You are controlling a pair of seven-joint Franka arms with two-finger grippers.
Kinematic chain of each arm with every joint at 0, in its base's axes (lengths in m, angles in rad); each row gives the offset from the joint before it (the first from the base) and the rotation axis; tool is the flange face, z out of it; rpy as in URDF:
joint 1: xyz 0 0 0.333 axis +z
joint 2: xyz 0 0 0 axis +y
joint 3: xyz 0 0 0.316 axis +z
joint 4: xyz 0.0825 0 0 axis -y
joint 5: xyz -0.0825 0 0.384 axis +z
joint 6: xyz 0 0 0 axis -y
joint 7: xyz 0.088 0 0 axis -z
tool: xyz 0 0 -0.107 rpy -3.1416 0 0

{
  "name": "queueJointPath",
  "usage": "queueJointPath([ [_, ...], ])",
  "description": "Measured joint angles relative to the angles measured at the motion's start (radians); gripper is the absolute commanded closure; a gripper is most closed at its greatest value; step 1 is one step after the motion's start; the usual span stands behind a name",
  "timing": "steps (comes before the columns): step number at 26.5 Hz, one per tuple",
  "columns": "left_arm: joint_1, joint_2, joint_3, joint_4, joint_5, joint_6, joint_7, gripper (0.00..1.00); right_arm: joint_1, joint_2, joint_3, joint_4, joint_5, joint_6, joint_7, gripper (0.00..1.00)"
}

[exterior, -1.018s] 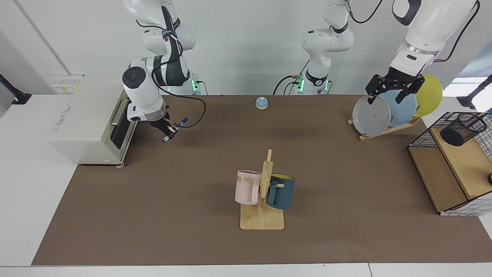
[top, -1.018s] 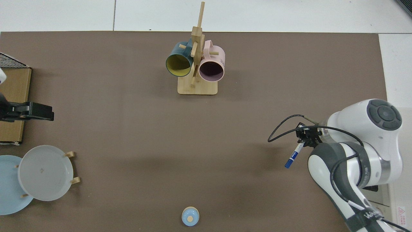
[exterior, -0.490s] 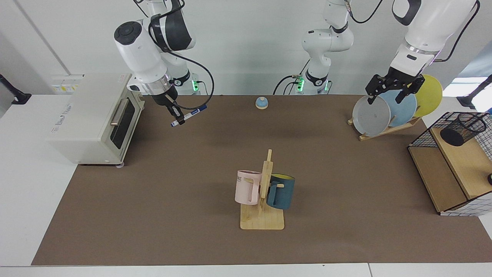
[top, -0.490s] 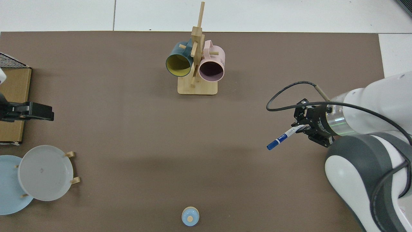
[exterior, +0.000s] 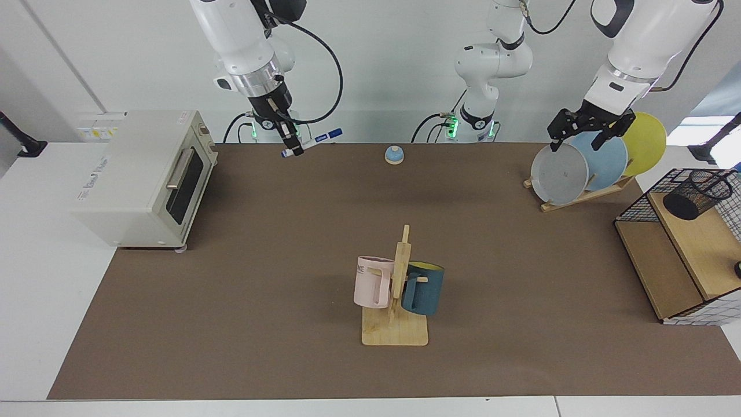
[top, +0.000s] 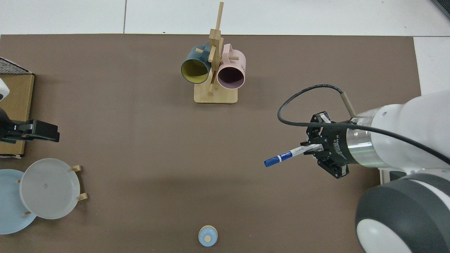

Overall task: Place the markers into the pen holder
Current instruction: 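Lift the marker with the right gripper and carry it toward the table middle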

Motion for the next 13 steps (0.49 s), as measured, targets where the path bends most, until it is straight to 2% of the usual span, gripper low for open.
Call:
queueJointPath([
  [6, -0.004, -0.006, -0.038, 0.000, -0.014, -0.012, 0.007, 0.00, 0.059, -0.008, 0.011, 0.000, 0.001, 0.000, 0.180, 1.00],
  [13, -0.037, -0.006, -0.165, 0.000, -0.032, 0.011, 0.011, 0.00, 0.071, -0.009, 0.014, -0.003, 0.035, 0.000, 0.206, 1.00],
])
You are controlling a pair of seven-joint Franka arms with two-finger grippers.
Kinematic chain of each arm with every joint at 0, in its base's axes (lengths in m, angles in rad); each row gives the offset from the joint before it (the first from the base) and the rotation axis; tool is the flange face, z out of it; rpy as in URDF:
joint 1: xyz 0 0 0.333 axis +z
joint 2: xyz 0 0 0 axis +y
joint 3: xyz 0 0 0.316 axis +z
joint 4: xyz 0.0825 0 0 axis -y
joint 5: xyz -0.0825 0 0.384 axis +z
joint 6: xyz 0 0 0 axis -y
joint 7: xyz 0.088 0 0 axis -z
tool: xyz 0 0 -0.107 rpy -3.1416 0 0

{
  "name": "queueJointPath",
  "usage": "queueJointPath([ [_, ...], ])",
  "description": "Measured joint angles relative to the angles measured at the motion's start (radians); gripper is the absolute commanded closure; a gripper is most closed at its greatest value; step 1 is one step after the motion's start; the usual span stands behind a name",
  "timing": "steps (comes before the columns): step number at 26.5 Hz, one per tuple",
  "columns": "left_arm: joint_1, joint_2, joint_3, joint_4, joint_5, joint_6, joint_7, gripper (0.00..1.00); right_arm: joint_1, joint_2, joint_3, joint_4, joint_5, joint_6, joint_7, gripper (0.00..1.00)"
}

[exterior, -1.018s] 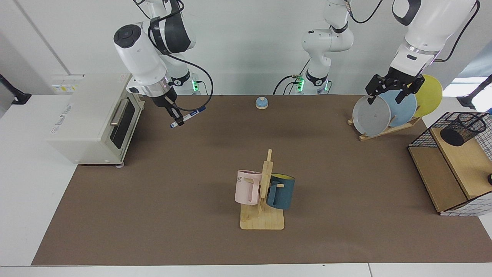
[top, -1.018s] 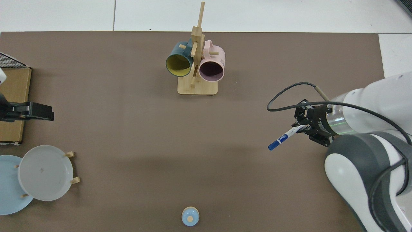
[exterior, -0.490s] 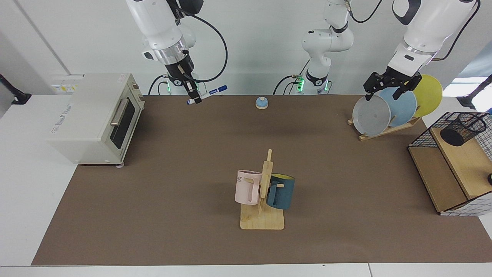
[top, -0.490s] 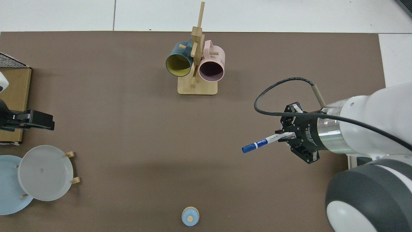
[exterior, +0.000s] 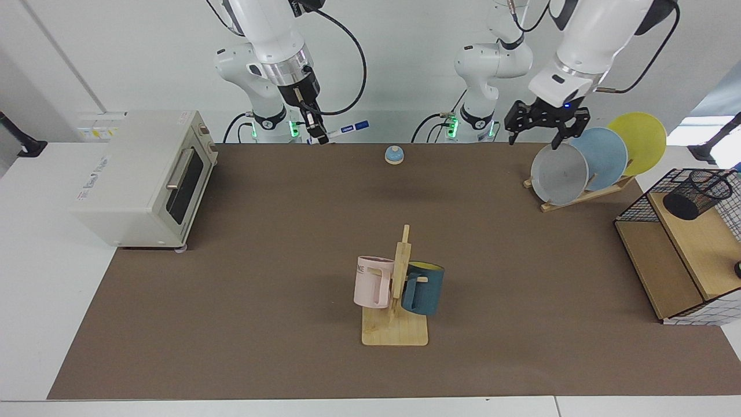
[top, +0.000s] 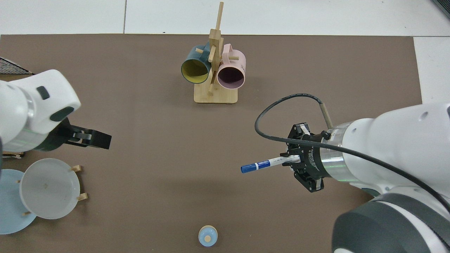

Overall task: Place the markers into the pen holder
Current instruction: 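Lift the marker with the right gripper and carry it toward the table middle, then reach the left gripper toward the marker held by the right gripper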

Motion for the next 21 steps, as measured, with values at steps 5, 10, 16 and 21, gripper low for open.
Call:
queueJointPath([
  [5, -0.026, 0.000, -0.060, 0.000, -0.003, 0.016, 0.080, 0.00, 0.010, 0.000, 0.000, -0.004, 0.006, 0.000, 0.001, 1.00],
  [10, -0.029, -0.002, -0.059, -0.015, -0.030, 0.042, 0.322, 0.00, 0.011, 0.000, 0.000, -0.010, 0.007, 0.000, 0.001, 1.00],
  [16, -0.053, -0.025, -0.061, -0.087, -0.108, 0.140, 0.534, 0.00, 0.011, 0.000, -0.001, -0.015, 0.007, 0.000, 0.001, 1.00],
  [21, -0.087, -0.037, -0.062, -0.135, -0.186, 0.226, 0.709, 0.00, 0.011, -0.001, -0.001, -0.016, 0.019, 0.000, 0.015, 1.00],
])
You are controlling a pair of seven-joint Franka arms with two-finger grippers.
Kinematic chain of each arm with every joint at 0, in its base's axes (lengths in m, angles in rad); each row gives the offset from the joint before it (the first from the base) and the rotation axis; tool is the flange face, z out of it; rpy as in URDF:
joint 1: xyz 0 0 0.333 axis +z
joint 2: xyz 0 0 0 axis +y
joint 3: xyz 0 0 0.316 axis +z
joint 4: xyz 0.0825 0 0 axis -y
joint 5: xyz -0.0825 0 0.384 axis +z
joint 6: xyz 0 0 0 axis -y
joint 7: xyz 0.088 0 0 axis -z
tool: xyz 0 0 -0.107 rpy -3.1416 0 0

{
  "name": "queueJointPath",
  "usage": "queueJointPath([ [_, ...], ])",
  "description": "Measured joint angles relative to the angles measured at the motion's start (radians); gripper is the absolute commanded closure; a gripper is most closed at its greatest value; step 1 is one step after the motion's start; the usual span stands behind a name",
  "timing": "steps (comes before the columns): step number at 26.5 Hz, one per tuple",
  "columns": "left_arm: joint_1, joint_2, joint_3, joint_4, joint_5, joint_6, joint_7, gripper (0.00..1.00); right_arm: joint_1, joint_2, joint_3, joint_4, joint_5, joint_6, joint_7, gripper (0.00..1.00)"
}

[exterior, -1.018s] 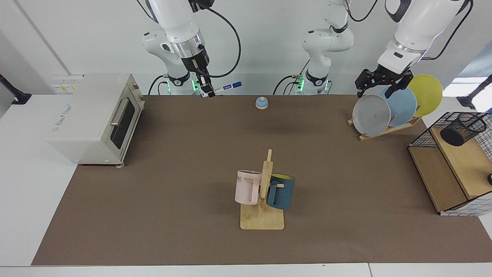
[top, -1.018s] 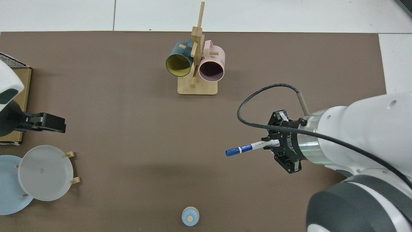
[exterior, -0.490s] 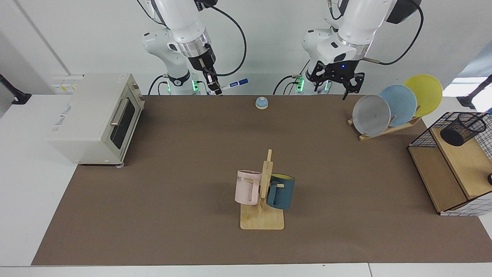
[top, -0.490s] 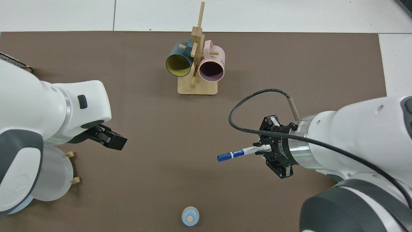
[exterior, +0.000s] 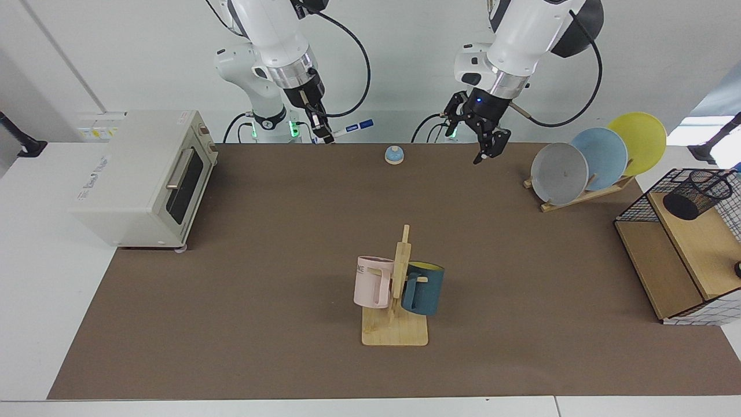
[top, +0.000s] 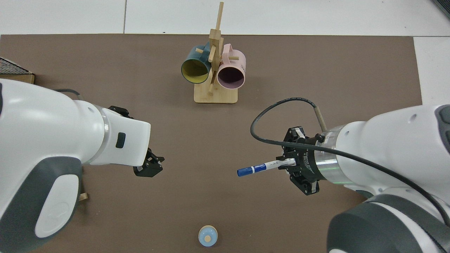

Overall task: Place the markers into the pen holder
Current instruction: 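Reach the left gripper toward the marker held by the right gripper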

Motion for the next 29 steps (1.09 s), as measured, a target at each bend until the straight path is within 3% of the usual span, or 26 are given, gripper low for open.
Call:
queueJointPath([
  [7, -0.052, -0.001, 0.000, -0.015, -0.059, 0.052, 0.254, 0.00, 0.037, 0.000, 0.002, -0.017, 0.030, 0.014, 0.079, 1.00],
  [14, -0.157, -0.013, -0.008, -0.017, -0.045, 0.033, 0.279, 0.00, 0.099, 0.000, 0.004, -0.051, 0.058, 0.060, 0.150, 1.00],
  [29, -0.167, -0.137, -0.066, -0.131, -0.032, -0.002, 0.218, 0.00, 0.107, -0.001, 0.002, -0.065, 0.076, 0.074, 0.153, 1.00],
])
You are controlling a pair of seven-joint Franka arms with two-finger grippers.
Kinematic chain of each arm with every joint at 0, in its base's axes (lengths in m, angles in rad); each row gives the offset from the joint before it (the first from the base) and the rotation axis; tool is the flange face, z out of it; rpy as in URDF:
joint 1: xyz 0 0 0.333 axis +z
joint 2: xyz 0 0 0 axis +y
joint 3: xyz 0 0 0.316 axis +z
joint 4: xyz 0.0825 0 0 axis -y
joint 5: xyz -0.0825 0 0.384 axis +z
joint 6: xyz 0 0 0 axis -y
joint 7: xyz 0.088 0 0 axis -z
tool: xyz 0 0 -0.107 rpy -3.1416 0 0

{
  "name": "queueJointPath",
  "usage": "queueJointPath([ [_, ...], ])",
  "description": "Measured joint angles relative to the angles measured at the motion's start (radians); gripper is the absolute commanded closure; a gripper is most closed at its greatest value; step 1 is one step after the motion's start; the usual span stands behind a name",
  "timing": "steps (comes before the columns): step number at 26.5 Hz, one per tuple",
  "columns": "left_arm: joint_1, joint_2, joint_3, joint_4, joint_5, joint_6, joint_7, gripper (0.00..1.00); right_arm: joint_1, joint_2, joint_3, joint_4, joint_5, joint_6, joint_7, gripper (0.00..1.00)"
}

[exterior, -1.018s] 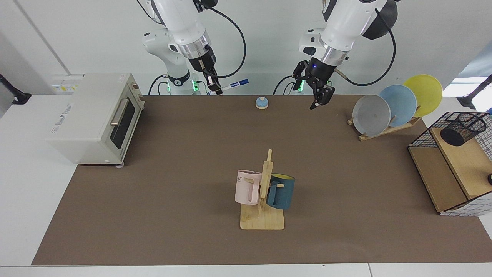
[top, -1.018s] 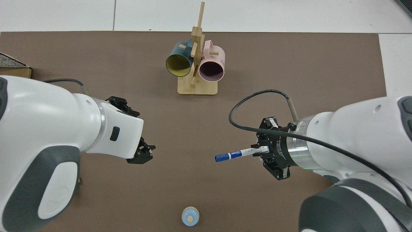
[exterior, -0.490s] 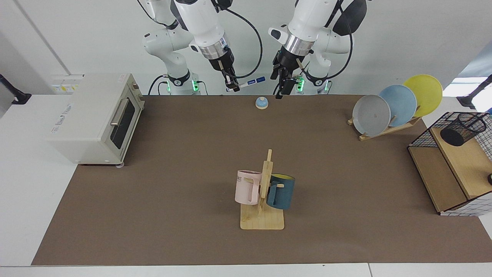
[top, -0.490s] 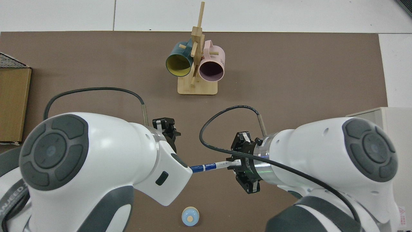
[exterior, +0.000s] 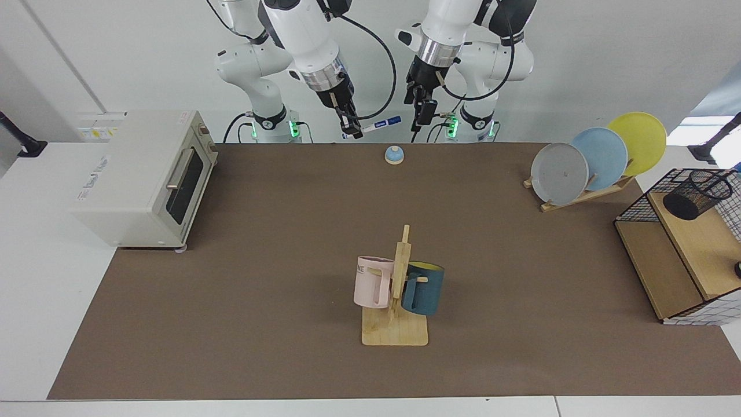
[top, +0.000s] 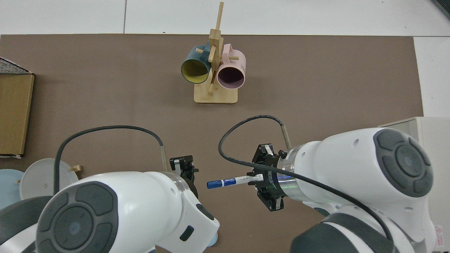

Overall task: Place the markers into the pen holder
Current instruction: 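Reach the left gripper toward the marker held by the right gripper, then grasp the marker with the left gripper while the right gripper opens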

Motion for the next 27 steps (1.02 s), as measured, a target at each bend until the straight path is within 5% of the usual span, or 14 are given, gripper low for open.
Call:
queueJointPath([
  [12, -0.001, 0.048, -0.049, -0.018, 0.002, 0.154, -0.043, 0.07, 0.021, 0.000, 0.001, -0.003, 0.005, 0.003, 0.003, 1.00],
  [22, -0.003, 0.055, -0.087, -0.007, 0.002, 0.162, -0.094, 0.17, 0.022, 0.000, 0.001, -0.004, 0.006, 0.004, 0.003, 1.00],
  [23, -0.003, 0.054, -0.090, -0.005, 0.002, 0.162, -0.094, 0.23, 0.022, 0.000, 0.001, -0.004, 0.006, 0.004, 0.003, 1.00],
  [25, -0.003, 0.052, -0.097, -0.002, 0.002, 0.160, -0.094, 0.52, 0.022, 0.000, 0.001, -0.004, 0.006, 0.004, 0.003, 1.00],
  [26, -0.003, 0.050, -0.100, 0.000, 0.002, 0.158, -0.094, 0.81, 0.022, 0.000, 0.001, -0.004, 0.006, 0.004, 0.003, 1.00],
  [27, -0.003, 0.048, -0.102, 0.002, 0.002, 0.155, -0.094, 1.00, 0.022, 0.000, 0.001, -0.004, 0.006, 0.004, 0.003, 1.00],
])
